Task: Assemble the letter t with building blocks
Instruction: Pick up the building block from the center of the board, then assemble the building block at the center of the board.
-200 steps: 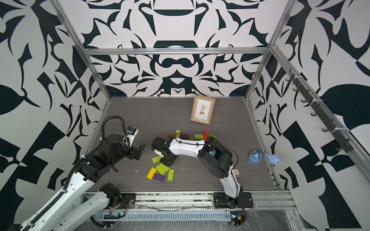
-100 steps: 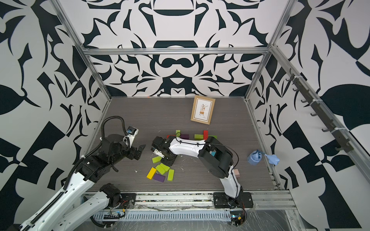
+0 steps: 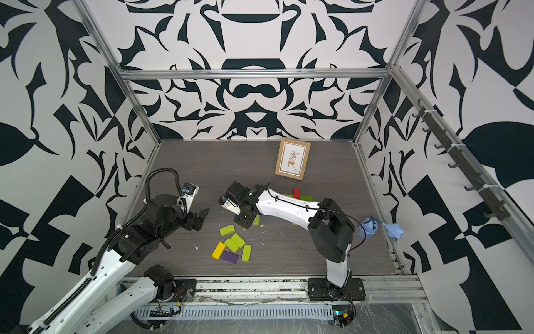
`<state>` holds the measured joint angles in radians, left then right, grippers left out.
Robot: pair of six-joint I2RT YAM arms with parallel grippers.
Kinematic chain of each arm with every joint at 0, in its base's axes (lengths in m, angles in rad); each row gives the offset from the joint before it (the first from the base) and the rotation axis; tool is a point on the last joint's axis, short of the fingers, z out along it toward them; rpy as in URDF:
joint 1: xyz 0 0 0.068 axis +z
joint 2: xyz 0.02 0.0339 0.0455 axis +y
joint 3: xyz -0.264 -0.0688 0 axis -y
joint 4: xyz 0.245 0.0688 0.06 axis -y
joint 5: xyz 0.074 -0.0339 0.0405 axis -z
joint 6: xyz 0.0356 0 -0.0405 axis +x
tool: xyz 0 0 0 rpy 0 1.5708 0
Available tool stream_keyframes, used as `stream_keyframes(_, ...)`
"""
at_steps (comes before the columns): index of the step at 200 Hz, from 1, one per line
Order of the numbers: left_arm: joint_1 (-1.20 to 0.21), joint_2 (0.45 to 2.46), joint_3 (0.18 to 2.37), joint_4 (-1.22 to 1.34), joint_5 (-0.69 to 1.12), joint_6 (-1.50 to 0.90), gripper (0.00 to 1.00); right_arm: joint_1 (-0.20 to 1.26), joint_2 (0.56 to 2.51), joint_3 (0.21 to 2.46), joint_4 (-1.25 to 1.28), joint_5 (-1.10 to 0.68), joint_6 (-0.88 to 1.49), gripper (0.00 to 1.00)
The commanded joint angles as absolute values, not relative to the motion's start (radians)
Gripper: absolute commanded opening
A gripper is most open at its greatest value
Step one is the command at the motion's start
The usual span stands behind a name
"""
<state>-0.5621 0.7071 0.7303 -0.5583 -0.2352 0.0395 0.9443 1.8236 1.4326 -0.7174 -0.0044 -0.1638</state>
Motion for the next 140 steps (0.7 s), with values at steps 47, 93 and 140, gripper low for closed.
stream_keyframes(47,-0.56,0.703,0.717,-0.559,-0.246,0.026,0.99,0.878,1.58,1.355,-0.608,-0.104,-0.321,0.0)
stream_keyframes(93,-0.56,0.713,0.719,-0.558,-0.231,0.025,0.99,0.876,1.422,1.191,-0.526,-0.07,-0.541,0.0)
stream_keyframes(140,-0.561,0.71,0.718,-0.558,-0.219,0.023,0.99,0.769,1.344,1.184,-0.575,-0.158,-0.668,0.0)
